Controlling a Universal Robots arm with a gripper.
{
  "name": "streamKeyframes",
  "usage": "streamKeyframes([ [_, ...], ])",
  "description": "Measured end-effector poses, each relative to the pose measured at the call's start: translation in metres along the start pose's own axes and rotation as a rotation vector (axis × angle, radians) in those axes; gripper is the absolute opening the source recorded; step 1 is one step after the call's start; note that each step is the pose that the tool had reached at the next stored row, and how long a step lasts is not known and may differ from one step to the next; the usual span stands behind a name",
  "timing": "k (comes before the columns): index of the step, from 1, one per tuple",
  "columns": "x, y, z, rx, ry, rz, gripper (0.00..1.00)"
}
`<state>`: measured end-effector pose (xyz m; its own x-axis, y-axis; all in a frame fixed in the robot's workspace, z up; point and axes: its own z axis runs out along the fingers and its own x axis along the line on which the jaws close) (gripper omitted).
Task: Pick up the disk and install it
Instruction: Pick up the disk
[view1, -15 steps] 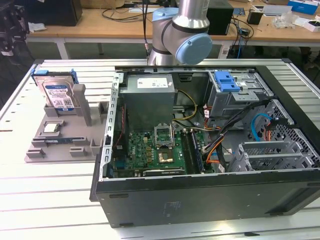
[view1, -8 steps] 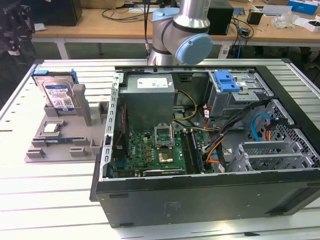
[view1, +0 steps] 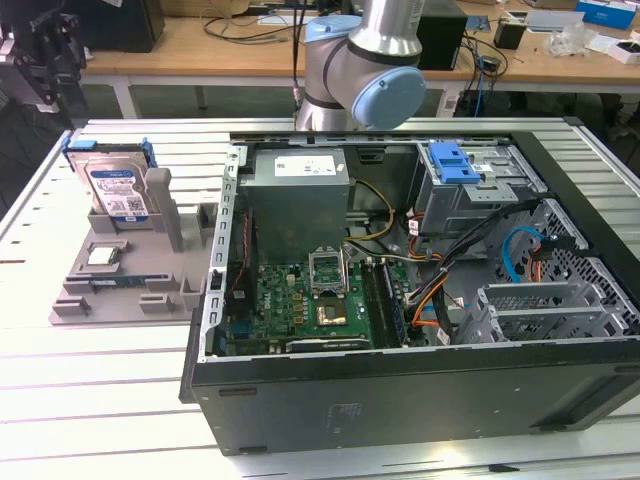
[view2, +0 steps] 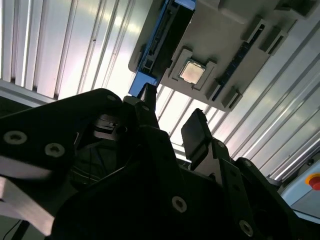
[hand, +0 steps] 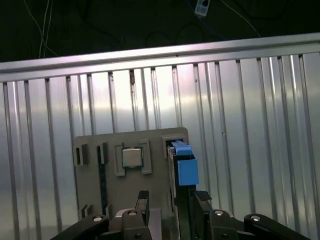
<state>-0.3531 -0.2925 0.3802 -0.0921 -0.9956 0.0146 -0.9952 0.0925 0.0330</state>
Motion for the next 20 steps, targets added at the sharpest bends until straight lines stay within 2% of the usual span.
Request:
streamKeyframes([
  [11, -0.0048, -0.0069, 0.0193, 0.0006, 0.0014, -0.033, 0.48],
  [17, -0.0053, -0.0082, 0.0317, 0.0007, 0.0017, -0.042, 0.48],
  [20, -0.0059, -0.0078, 0.0359, 0.0009, 0.0024, -0.061, 0.48],
])
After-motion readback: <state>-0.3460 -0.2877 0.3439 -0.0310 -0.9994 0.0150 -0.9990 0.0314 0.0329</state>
